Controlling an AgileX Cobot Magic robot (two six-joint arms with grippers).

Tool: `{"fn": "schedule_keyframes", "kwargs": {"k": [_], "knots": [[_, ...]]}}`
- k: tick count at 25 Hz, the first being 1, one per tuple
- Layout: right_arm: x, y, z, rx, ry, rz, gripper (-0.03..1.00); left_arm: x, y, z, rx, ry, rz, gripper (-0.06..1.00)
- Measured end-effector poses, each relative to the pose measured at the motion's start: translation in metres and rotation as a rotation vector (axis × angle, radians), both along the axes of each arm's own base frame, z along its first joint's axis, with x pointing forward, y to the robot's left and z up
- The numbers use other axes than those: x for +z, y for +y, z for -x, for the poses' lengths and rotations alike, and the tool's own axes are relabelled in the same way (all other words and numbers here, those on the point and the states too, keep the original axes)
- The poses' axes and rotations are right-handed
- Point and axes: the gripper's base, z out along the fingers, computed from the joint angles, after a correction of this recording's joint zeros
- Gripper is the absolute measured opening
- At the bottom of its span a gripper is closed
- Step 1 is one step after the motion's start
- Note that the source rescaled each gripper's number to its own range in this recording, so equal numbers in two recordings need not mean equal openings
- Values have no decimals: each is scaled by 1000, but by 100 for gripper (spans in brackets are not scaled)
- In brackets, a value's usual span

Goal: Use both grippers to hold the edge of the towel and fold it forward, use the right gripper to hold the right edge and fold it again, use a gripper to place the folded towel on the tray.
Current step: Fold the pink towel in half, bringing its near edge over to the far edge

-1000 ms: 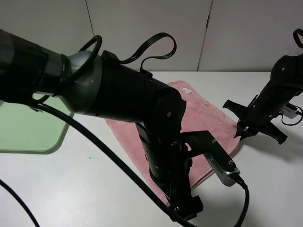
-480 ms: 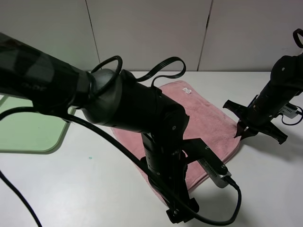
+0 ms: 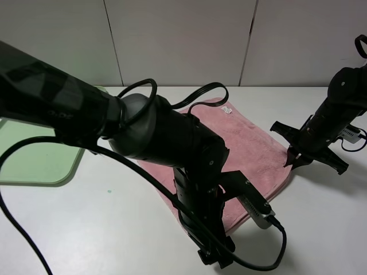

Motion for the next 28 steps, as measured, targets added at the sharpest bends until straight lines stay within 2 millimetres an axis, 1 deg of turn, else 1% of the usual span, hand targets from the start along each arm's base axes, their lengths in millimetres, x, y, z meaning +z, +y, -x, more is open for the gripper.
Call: {"fn": "schedule_keyframes", "kwargs": {"k": [2,4,10,12,14,16,19,21,22,28], "knots": [[0,0,0,1,0,1,0,-3,1,-1,-7,-13,-17,69],[0,0,0,1,0,1,0,-6,1,-2,-8,-18,-29,65],[0,0,0,4,0,2,0,-11,0,-4,-6,-18,-47,61],[0,0,0,4,1,2,0,-11,0,-4,-10,-21,-51,57],[0,0,0,4,1,2,0,-11,1,-5,-21,-32,-57,50],[0,0,0,4,0,2,0,-12,2,-7,-26,-41,-62,38],[0,0,0,4,1,2,0,-12,3,-9,-33,-51,-64,18],[0,0,0,4,2,2,0,-12,3,-9,-33,-50,-66,6],[0,0,0,4,2,2,0,-12,3,-9,-33,-50,-66,3],[0,0,1,6,8,3,0,-10,-2,-10,-25,-33,-76,1]]}}
